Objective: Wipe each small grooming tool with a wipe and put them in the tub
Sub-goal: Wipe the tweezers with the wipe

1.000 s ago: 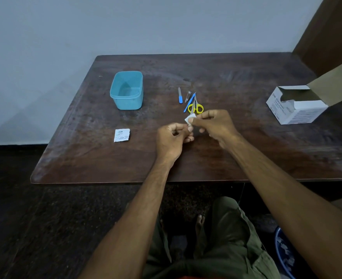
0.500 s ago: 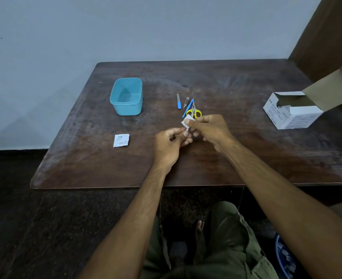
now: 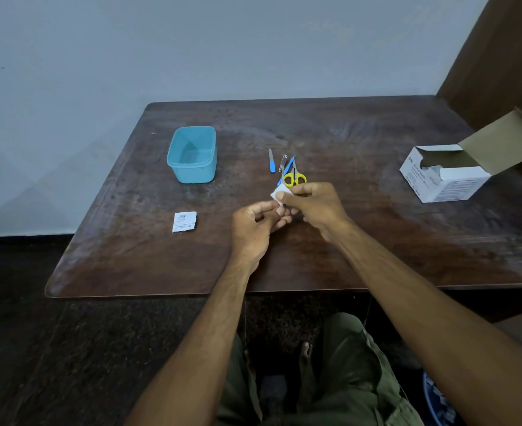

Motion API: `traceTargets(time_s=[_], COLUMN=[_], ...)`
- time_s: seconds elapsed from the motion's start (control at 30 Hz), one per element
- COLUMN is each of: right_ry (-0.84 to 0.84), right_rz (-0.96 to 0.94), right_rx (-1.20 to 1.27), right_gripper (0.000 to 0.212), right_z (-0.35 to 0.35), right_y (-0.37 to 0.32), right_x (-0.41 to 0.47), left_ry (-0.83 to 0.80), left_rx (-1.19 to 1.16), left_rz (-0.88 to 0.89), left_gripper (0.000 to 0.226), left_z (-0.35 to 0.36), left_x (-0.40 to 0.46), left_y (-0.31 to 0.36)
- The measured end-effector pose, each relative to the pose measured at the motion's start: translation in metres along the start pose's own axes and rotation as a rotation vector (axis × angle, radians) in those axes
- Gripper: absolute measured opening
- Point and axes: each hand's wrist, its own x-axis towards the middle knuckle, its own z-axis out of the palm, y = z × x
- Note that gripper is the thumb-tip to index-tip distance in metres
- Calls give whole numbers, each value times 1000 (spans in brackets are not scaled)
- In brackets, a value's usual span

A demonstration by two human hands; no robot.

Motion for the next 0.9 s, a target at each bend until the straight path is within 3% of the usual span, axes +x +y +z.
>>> traceTargets(time_s=[0.2,0.5,0.9], right_ry=[-80,49,38], right_rz=[33,-15,-85], right_rx=[21,86,42], right_gripper=[9,14,13], right_z=[-8,1,-1], right_y=[0,3,10], right_x=[-2,-2,6], left_ry=[-17,-1,81], left_rx=[5,8,38], left_rz=[-5,-4,27], left_gripper=[17,23,11], left_z=[0,2,5], left_x=[0,-3,-4], left_y=[0,3,2])
